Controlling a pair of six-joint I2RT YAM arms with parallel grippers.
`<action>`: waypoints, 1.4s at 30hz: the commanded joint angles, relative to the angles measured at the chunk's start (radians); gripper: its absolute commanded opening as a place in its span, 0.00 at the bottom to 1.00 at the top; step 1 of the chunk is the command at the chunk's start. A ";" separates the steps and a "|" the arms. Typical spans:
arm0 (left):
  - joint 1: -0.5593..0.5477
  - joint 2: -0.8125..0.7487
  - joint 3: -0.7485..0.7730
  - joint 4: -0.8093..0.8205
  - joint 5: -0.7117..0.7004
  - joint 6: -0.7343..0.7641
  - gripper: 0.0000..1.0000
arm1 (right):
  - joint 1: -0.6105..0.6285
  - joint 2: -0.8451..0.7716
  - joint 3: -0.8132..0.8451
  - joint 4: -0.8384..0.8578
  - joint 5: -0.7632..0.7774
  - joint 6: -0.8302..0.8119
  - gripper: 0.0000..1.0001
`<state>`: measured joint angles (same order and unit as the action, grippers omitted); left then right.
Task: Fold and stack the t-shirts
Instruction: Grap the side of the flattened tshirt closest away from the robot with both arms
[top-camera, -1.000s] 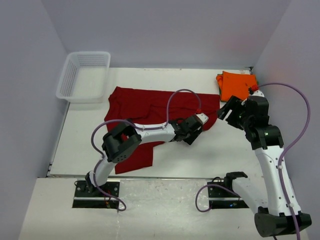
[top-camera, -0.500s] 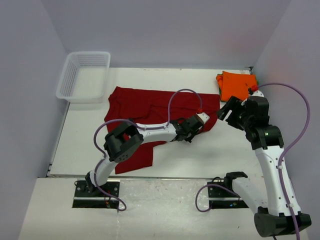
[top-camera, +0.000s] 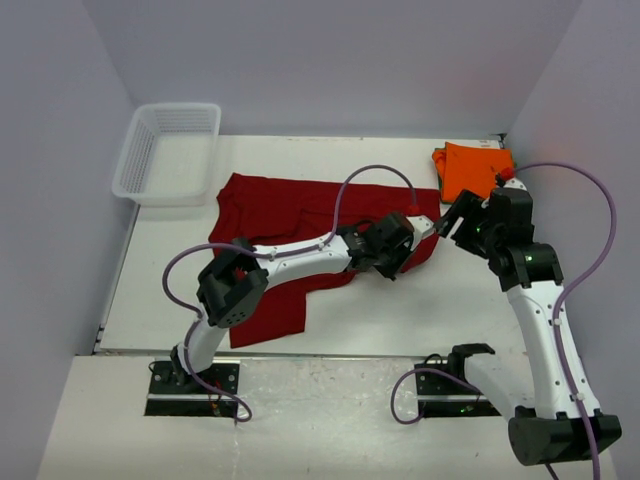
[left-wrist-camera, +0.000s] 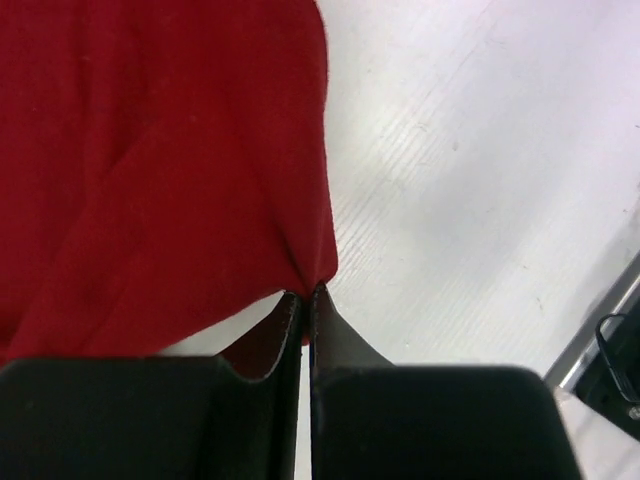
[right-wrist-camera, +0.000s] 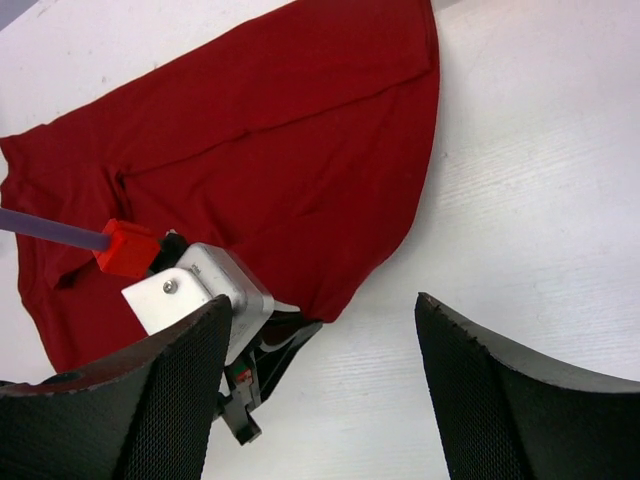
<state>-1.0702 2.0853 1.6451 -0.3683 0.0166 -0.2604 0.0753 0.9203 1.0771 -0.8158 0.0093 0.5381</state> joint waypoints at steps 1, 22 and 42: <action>-0.007 -0.021 0.064 -0.035 0.101 0.004 0.00 | -0.005 -0.001 0.009 0.003 0.012 -0.007 0.75; 0.018 0.142 0.162 0.095 0.513 -0.059 0.01 | -0.006 -0.040 0.037 -0.023 0.172 0.016 0.75; 0.346 0.088 -0.036 0.239 0.592 -0.140 0.03 | -0.002 0.026 -0.011 0.007 -0.003 -0.052 0.76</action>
<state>-0.7265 2.2250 1.5955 -0.1761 0.5697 -0.3840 0.0711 0.9154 1.0760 -0.8349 0.0597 0.5213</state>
